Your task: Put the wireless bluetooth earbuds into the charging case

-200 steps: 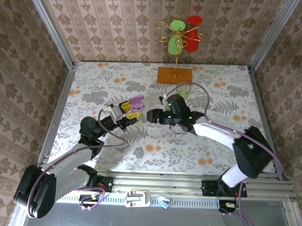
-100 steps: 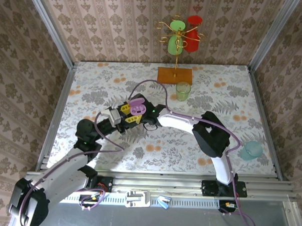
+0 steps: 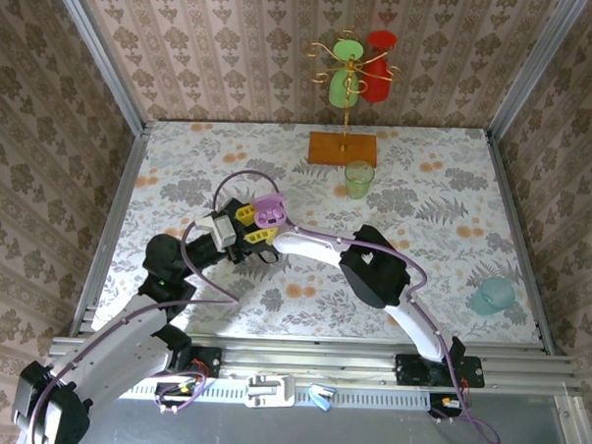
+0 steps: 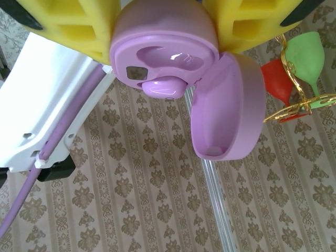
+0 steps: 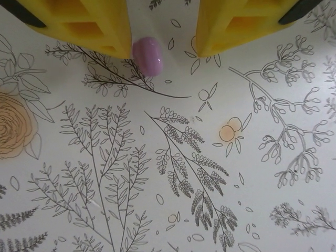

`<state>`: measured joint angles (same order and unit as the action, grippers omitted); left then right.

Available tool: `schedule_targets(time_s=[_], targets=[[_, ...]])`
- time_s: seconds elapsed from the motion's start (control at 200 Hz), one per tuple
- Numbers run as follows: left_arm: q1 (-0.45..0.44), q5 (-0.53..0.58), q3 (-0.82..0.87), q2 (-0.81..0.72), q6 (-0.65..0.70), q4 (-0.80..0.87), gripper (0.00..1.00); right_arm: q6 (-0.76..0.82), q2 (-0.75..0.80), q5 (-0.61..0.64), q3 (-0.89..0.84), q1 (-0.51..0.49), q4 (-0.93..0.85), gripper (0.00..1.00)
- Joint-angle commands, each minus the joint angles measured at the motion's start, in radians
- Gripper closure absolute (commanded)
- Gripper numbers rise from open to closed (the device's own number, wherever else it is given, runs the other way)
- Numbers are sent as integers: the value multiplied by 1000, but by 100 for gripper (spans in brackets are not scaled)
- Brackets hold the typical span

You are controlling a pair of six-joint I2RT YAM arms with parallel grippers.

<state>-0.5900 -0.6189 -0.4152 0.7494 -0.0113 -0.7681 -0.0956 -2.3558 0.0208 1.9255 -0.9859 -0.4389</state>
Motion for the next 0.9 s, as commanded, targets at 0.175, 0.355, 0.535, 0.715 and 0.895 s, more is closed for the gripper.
schedule_targets(time_s=[0.175,0.355,0.535,0.715,0.895], targets=[[-10,17,-19,-15,28,6,86,49,-83,97,126,-3,-143,66],[-11,23,-17,-12,31,7,86,56,-119,95,174,-5,-179,67],[-11,34,-20,-6,34,15,86,55,-141,96,194,-5,-190,70],[-11,42,-22,2,37,24,86,53,-154,98,206,-5,-197,75],[-11,46,-24,10,42,26,86,32,-144,92,207,-2,-199,82]])
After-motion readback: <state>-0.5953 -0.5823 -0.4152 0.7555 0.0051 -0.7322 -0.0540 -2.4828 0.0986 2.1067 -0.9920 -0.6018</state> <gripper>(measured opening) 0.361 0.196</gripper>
